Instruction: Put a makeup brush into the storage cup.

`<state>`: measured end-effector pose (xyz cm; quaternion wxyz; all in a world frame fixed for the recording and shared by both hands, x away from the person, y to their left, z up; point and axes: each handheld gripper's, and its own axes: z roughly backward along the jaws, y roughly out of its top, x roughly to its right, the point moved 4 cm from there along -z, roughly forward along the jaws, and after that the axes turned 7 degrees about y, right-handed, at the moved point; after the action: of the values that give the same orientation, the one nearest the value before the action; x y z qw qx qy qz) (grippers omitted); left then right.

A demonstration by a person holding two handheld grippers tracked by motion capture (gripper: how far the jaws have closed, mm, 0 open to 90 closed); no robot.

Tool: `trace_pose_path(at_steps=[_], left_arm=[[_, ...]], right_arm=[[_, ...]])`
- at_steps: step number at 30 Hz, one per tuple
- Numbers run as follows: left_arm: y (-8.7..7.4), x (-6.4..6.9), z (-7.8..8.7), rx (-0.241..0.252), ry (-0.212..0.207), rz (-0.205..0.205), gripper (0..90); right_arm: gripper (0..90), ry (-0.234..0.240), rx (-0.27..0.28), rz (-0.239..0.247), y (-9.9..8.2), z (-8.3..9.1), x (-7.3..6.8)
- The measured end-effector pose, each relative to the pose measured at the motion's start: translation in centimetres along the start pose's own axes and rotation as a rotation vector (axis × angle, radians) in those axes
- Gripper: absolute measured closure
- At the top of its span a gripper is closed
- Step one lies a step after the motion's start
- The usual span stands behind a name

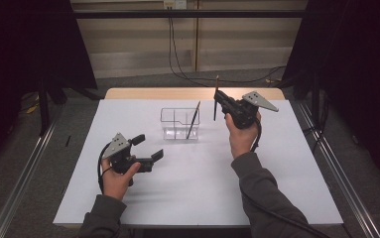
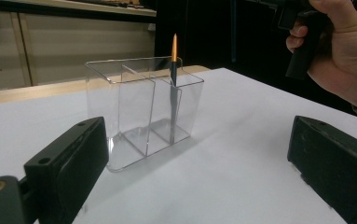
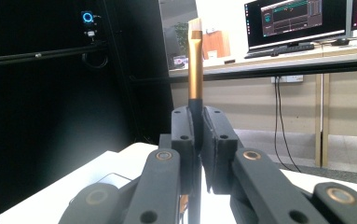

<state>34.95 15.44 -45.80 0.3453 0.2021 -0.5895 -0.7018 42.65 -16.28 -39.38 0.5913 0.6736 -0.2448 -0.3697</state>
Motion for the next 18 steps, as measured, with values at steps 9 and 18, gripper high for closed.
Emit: trace_pose_path(at_steps=[9,18], left_arm=[[-0.1,0.0,0.0,0.006,-0.001,0.010,4.9],[-0.2,0.0,-0.1,0.008,0.002,0.029,4.9]], right_arm=[[84.4,0.007,-0.003,0.005,0.0,-0.7,0.0],[84.4,0.030,0.001,0.003,-0.2,-1.5,-0.4]])
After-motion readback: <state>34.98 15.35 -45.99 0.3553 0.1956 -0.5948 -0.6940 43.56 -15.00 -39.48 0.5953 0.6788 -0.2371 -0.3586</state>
